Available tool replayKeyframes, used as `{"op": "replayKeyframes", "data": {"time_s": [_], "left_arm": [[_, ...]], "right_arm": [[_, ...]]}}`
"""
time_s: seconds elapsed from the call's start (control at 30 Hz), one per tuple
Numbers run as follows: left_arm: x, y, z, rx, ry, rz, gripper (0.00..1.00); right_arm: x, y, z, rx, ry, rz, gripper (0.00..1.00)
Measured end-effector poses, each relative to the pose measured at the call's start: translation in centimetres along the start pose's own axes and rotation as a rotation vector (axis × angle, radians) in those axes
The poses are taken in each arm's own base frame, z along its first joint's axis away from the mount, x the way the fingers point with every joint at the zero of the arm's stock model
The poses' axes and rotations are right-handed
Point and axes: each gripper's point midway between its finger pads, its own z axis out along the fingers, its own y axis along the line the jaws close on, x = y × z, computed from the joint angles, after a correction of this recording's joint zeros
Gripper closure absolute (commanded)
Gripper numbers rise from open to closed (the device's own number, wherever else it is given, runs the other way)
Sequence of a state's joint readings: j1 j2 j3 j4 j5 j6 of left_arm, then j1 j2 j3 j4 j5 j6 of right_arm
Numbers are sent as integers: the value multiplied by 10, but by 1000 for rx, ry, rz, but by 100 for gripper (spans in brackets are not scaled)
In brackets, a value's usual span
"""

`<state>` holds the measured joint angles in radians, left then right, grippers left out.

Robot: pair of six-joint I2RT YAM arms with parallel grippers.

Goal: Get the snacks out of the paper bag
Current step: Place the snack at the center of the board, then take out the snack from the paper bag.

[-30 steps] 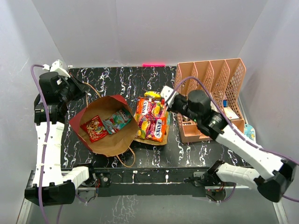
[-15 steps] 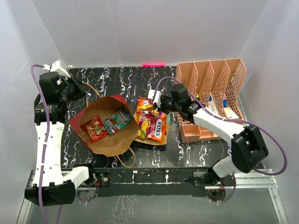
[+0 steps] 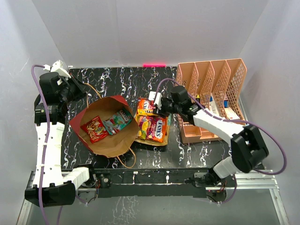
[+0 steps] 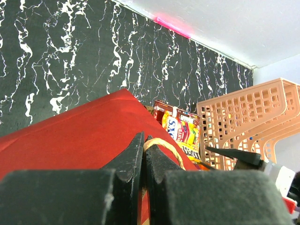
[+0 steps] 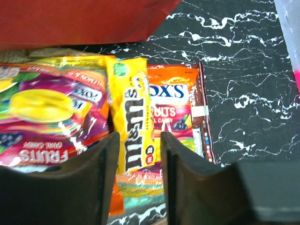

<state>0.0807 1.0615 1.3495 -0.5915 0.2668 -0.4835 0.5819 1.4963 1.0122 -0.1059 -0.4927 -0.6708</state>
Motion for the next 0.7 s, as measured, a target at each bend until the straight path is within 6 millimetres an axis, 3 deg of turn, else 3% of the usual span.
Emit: {"op": "replayKeyframes", "data": {"time_s": [0.13, 0.27, 0.37, 0.47, 0.57, 0.7], "left_arm": [[0, 0, 0, 0, -1, 0, 100], [0, -1, 0, 4, -2, 1, 100], [-1, -1, 0, 6, -5, 2, 100], [-1, -1, 0, 7, -4, 2, 100], [-1, -1, 0, 7, -4, 2, 100], [-1, -1, 0, 7, -4, -1, 100]], "right_arm": [[-15, 7, -28, 34, -30, 23, 49], [-60, 9, -68, 76, -145, 18, 49], [-85, 26, -93, 69, -241, 14, 49], [-97, 68, -93, -15, -287, 16, 48], [-109, 125, -81, -153, -306, -7, 48], [-135, 182, -61, -286, -311, -94, 48]]}}
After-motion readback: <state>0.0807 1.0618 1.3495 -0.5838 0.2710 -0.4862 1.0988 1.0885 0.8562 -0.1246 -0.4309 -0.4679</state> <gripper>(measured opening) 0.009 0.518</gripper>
